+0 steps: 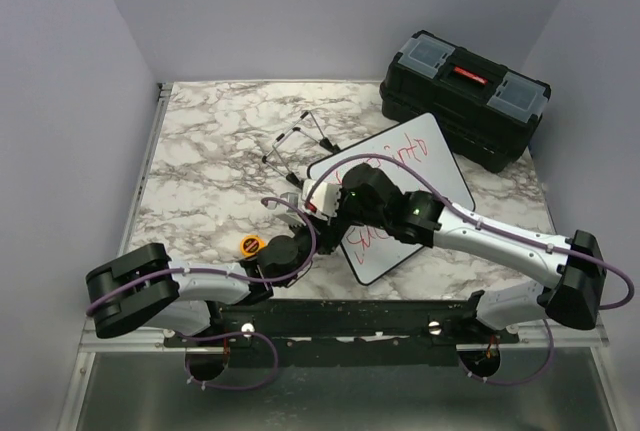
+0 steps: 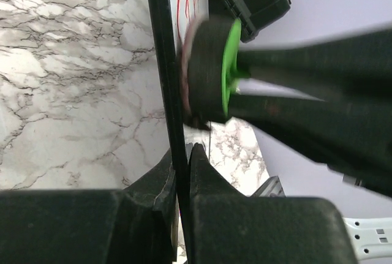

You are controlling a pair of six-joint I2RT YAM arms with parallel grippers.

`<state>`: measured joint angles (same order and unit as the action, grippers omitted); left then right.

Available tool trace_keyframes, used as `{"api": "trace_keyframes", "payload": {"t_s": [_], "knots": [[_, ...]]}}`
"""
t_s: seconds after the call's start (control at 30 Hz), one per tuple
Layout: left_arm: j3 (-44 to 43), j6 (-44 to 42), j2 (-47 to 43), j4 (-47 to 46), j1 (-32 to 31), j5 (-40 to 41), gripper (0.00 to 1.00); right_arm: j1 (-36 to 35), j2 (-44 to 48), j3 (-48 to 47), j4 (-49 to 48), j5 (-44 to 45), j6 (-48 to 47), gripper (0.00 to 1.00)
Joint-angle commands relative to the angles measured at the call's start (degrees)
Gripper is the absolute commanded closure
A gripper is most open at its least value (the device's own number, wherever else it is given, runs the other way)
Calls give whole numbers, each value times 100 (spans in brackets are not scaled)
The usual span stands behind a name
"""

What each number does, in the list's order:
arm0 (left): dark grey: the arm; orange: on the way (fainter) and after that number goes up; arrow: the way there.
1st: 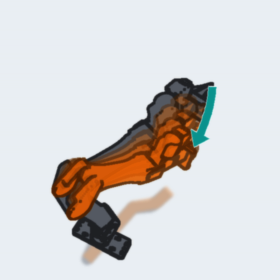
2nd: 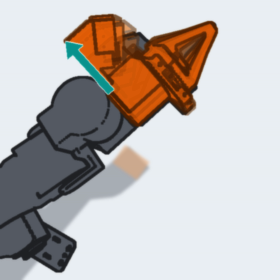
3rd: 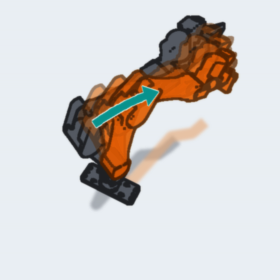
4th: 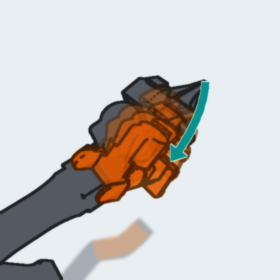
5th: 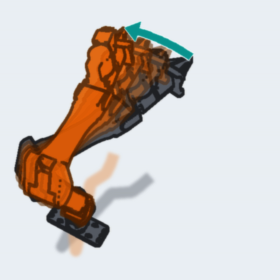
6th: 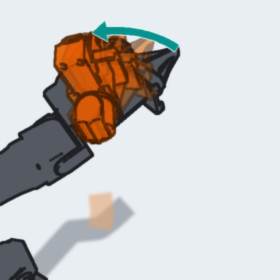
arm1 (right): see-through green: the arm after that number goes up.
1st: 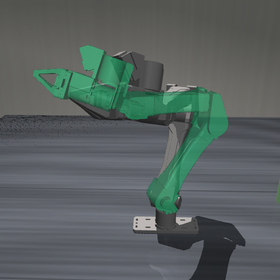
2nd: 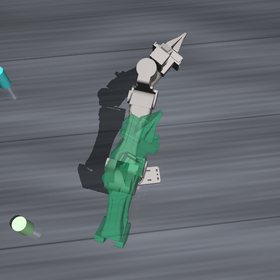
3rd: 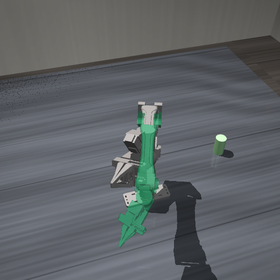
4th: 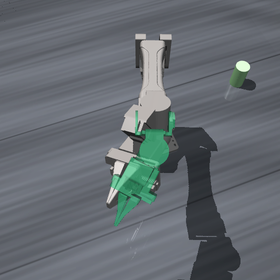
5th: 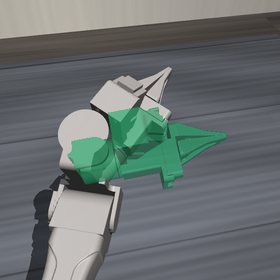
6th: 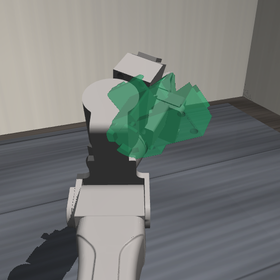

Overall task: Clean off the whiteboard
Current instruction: Erase the whiteboard at the center of the board.

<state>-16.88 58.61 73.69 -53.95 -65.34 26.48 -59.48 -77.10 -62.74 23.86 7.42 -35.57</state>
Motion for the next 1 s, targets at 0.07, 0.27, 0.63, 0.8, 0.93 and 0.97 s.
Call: {"api": "trace_keyframes", "payload": {"t_s": [0.07,0.27,0.63,0.8,0.93,0.97], "knots": [[-89,-715,65,-717,-232,-832,100,556,-68,81,-496,-72,818,99],[-155,-775,163,-775,-225,-920,100,841,504,918,382,-2343,44,99],[-183,-783,207,-759,-216,-960,100,772,-203,-28,-530,-1755,1196,99],[-168,-788,238,-817,-220,-1004,100,793,-273,51,-920,-645,1595,99],[-118,-782,299,-971,-217,-1038,100,1143,12,441,-1038,-565,1761,99],[-106,-781,319,-1021,-222,-1058,100,1245,89,519,-956,-698,1733,99]]}}
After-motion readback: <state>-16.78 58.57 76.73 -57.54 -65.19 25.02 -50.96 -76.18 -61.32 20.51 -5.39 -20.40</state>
